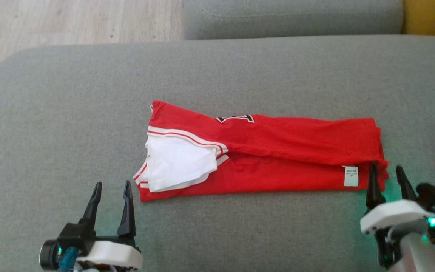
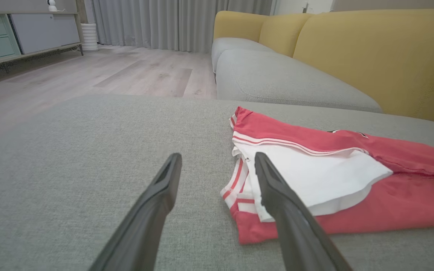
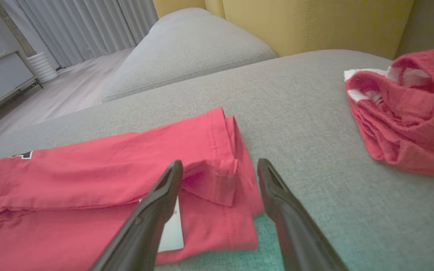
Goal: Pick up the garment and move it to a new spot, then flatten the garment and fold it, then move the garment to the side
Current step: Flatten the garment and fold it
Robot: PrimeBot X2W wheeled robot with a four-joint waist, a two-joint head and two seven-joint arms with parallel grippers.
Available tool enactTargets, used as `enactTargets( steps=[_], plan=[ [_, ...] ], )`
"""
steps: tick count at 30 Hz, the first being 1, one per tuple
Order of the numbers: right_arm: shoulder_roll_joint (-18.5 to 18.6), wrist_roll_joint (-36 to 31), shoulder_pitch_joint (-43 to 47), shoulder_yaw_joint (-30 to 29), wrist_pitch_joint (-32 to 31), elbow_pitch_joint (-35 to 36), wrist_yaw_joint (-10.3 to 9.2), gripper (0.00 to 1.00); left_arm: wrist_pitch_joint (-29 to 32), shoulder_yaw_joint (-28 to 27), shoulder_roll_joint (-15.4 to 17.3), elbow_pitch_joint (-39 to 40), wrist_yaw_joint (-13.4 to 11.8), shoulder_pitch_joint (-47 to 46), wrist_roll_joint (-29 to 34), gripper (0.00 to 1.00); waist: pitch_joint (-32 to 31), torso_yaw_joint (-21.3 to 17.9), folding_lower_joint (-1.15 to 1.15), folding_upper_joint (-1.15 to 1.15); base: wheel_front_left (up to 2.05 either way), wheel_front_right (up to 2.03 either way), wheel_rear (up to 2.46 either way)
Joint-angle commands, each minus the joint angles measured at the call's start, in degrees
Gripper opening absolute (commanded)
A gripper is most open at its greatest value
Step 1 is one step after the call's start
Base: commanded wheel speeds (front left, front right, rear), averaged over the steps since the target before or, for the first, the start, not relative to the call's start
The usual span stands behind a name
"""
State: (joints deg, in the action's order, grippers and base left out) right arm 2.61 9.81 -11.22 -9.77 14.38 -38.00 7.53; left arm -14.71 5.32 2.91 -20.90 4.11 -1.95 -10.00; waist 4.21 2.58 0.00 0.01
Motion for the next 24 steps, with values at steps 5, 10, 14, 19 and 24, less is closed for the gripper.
enactTargets(
  steps=[5,10,14,19,24],
  plan=[
    [0.27,-4.09,-8.27,-0.41,0.62,-1.87,-0.04,1.0,-0.29,-1.16,-0.01,1.69,0.48,-3.73,-0.53,1.0,2.74,0.63,0.0,-0.01,0.0,0.0,0.0],
    [0.32,-10.3,-12.78,-5.4,0.51,-10.5,-0.04,1.0,-0.29,0.61,-0.02,0.86,0.29,-4.67,-1.66,1.0,4.32,2.04,0.0,-0.01,0.0,0.0,0.0],
    [0.64,-15.4,-13.99,-11.39,-1.25,-16.9,-0.04,1.0,-0.29,1.48,-0.02,0.5,0.1,-5.13,-2.27,1.0,5.08,3.29,0.0,-0.01,0.0,0.0,0.0],
    [0.44,-17.0,-14.97,-15.28,-1.61,-22.3,-0.04,0.32,-0.29,1.16,-0.02,0.08,-0.13,-5.05,-2.76,1.0,5.47,3.24,0.0,-0.01,0.0,0.0,0.0],
    [0.34,-16.36,-15.92,-15.97,-0.2,-24.21,-0.04,0.0,-0.29,1.08,-0.02,-0.4,-0.12,-4.94,-3.07,1.0,5.01,1.91,0.0,-0.01,0.0,0.0,0.0]
  ],
)
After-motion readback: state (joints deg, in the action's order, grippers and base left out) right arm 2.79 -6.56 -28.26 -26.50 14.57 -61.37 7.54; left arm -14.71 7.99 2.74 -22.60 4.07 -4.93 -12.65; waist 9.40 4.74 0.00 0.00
